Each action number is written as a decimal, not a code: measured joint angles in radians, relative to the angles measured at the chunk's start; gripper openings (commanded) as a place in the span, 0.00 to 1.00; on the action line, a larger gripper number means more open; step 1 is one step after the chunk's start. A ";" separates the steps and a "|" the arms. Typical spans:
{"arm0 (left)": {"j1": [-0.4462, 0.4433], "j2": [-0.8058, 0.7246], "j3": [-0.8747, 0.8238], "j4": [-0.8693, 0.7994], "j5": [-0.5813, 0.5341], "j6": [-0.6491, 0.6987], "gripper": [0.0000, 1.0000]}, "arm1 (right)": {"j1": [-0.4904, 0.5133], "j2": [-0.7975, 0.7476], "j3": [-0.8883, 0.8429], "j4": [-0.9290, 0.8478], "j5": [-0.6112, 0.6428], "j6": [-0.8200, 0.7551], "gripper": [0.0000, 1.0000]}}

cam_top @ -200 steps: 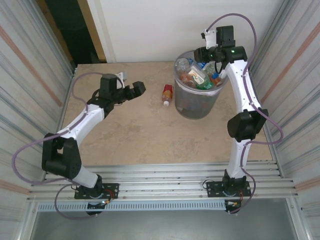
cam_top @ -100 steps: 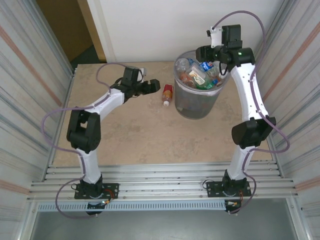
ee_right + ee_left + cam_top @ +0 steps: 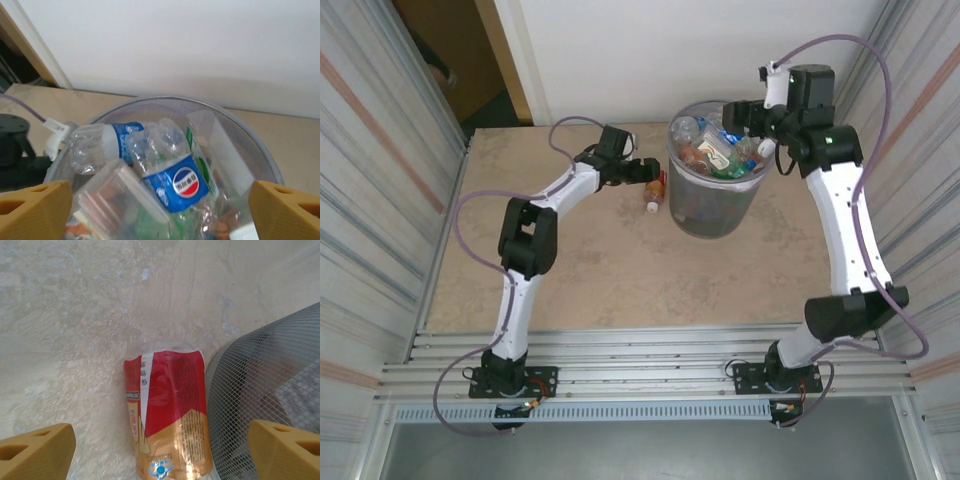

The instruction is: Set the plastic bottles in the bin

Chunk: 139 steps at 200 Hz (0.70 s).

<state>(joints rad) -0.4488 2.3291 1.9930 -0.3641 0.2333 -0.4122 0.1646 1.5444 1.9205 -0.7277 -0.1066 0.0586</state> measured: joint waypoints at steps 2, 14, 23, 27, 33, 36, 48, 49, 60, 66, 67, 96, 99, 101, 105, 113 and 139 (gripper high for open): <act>-0.002 0.005 0.007 -0.005 0.000 0.001 0.89 | 0.000 -0.010 -0.011 0.005 0.003 0.004 0.94; -0.006 0.033 0.037 -0.021 0.000 0.006 0.89 | 0.000 -0.061 -0.069 0.025 0.014 0.013 0.97; -0.009 0.050 0.055 -0.035 0.000 0.009 0.89 | 0.000 -0.093 -0.103 0.029 0.027 0.021 0.99; -0.010 0.056 0.061 -0.038 0.000 0.009 0.89 | 0.002 -0.106 -0.117 0.034 0.032 0.021 1.00; -0.011 0.067 0.072 -0.046 0.000 0.012 0.89 | 0.002 -0.121 -0.133 0.040 0.038 0.024 0.98; -0.011 0.074 0.078 -0.050 0.000 0.013 0.89 | 0.002 -0.129 -0.143 0.045 0.043 0.026 0.98; -0.014 0.094 0.101 -0.063 0.000 0.018 0.89 | 0.002 -0.155 -0.174 0.055 0.057 0.036 0.98; -0.014 0.096 0.103 -0.064 0.000 0.018 0.89 | 0.002 -0.157 -0.176 0.056 0.058 0.036 0.98; -0.016 0.114 0.129 -0.084 -0.001 0.023 0.89 | 0.004 -0.179 -0.206 0.068 0.065 0.040 0.98; -0.018 0.125 0.146 -0.094 -0.002 0.025 0.89 | 0.005 -0.190 -0.222 0.074 0.068 0.041 0.98; -0.018 0.126 0.148 -0.095 -0.003 0.025 0.89 | 0.005 -0.192 -0.224 0.074 0.068 0.042 0.98; -0.034 0.175 0.232 -0.143 -0.033 0.039 0.90 | 0.006 -0.228 -0.268 0.087 0.069 0.047 0.98; -0.037 0.180 0.240 -0.149 -0.037 0.040 0.90 | 0.006 -0.231 -0.271 0.090 0.069 0.047 0.98; -0.038 0.182 0.243 -0.153 -0.041 0.042 0.90 | 0.006 -0.233 -0.273 0.092 0.069 0.047 0.98; -0.039 0.186 0.250 -0.159 -0.045 0.043 0.90 | 0.006 -0.236 -0.276 0.094 0.069 0.047 0.98; -0.043 0.193 0.264 -0.172 -0.060 0.045 0.90 | 0.006 -0.238 -0.277 0.098 0.069 0.047 0.98; -0.047 0.214 0.308 -0.217 -0.091 0.059 0.87 | 0.006 -0.239 -0.277 0.107 0.069 0.047 0.98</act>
<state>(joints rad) -0.4953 2.5431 2.3009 -0.5808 0.1425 -0.3531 0.1711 1.3056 1.6436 -0.6209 -0.0376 0.1051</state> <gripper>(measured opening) 0.892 0.978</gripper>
